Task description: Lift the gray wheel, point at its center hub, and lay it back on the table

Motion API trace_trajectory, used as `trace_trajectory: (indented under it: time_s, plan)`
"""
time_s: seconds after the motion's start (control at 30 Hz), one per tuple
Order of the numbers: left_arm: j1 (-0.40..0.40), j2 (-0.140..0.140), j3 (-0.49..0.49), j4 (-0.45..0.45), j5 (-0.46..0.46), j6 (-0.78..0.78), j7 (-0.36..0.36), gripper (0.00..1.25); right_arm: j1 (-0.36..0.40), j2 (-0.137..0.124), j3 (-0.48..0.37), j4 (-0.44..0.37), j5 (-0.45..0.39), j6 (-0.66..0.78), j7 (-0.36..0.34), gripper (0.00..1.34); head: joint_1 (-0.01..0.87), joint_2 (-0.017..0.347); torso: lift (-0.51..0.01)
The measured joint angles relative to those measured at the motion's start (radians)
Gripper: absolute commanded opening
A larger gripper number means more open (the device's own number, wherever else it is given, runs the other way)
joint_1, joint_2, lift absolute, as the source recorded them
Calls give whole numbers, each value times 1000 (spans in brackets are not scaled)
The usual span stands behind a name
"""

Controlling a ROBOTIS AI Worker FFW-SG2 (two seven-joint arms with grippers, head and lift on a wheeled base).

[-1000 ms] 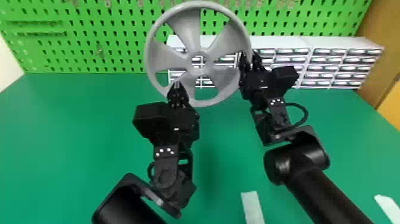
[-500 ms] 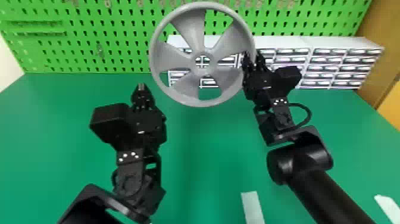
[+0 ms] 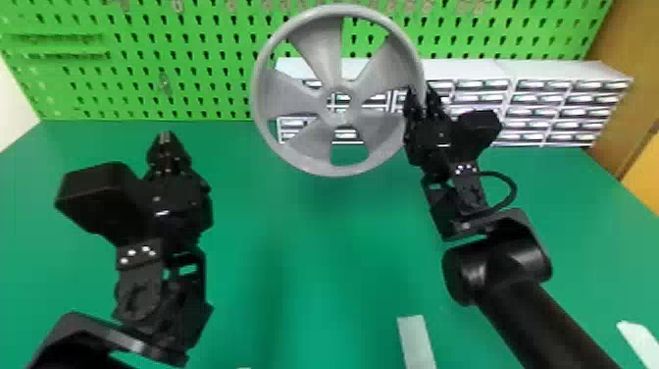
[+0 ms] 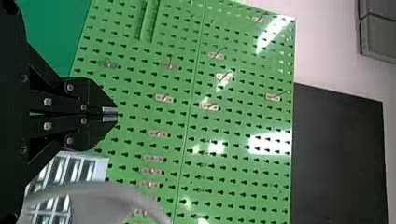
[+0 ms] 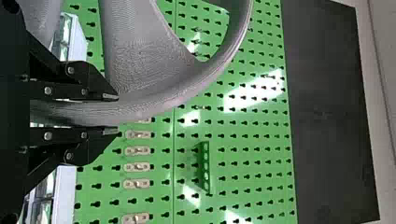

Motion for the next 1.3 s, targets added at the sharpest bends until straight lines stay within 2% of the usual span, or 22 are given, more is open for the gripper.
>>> trace_trajectory:
  time_s: [0.17,0.37,0.47,0.73,0.83,1.0,1.17,1.23,1.3]
  plan:
    - [23,-1,66,-11,6,0,-16,123,1,-3,-4,0,0,0,0,81,692,48,-96]
    - [35,-3,167,-13,21,9,-120,138,3,-4,-6,-1,0,0,0,81,692,48,-96]
    - [32,-7,196,-12,26,18,-143,156,2,-4,-5,-1,0,0,0,81,692,48,-96]
    - [30,-37,233,-6,24,22,-195,348,3,-4,-5,-2,1,0,0,83,692,48,-96]
    - [28,-54,247,5,22,10,-238,480,3,-4,-5,-2,0,0,0,83,692,48,-96]
    - [24,-78,269,30,27,-24,-288,526,3,-3,-2,-2,0,0,0,83,692,48,-96]
    - [21,-88,277,39,32,-30,-302,517,6,-3,2,-2,-1,3,0,81,692,48,-96]
    - [19,-89,276,40,35,-30,-303,449,6,-4,3,-2,-2,4,0,83,692,48,-96]
    - [18,-90,274,40,37,-30,-303,448,6,-4,4,-2,-2,4,0,83,692,48,-96]
